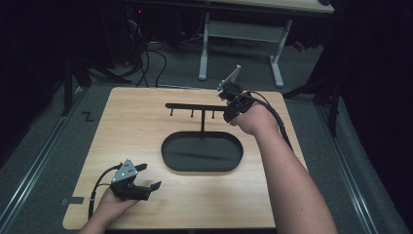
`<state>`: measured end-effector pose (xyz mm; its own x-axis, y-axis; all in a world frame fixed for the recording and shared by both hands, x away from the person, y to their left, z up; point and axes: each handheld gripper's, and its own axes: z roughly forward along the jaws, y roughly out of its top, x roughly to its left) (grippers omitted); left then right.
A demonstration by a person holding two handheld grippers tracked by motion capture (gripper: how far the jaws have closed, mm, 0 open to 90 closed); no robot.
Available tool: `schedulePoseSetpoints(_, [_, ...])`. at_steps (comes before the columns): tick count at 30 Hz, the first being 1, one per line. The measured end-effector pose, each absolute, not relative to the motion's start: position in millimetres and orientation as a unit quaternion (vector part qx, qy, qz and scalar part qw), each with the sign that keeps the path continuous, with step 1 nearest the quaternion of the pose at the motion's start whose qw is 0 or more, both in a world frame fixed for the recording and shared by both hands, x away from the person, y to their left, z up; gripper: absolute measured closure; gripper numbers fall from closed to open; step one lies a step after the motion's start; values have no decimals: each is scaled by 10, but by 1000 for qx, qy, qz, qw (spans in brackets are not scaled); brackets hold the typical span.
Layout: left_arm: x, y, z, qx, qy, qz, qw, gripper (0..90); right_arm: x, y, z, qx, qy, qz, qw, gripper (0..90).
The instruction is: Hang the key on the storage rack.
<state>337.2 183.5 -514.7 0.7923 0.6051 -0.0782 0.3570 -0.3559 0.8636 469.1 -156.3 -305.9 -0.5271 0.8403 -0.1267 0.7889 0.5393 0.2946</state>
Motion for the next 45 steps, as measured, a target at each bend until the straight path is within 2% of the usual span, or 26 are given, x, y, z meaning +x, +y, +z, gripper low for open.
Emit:
schedulePoseSetpoints(22, [3365,1787,-5164,823,289,124,474,141,4578,-1714,-2998,482,860,111,127,700])
schedulePoseSetpoints(35, [3371,1777,-5164,822,291,128,472,142,4482,-1847,-3052,488,857,112,123,696])
schedulePoseSetpoints(45, [3390,1759,-5178,825,293,129,466,144,4424,-1960,-3169,497,852,118,114,653])
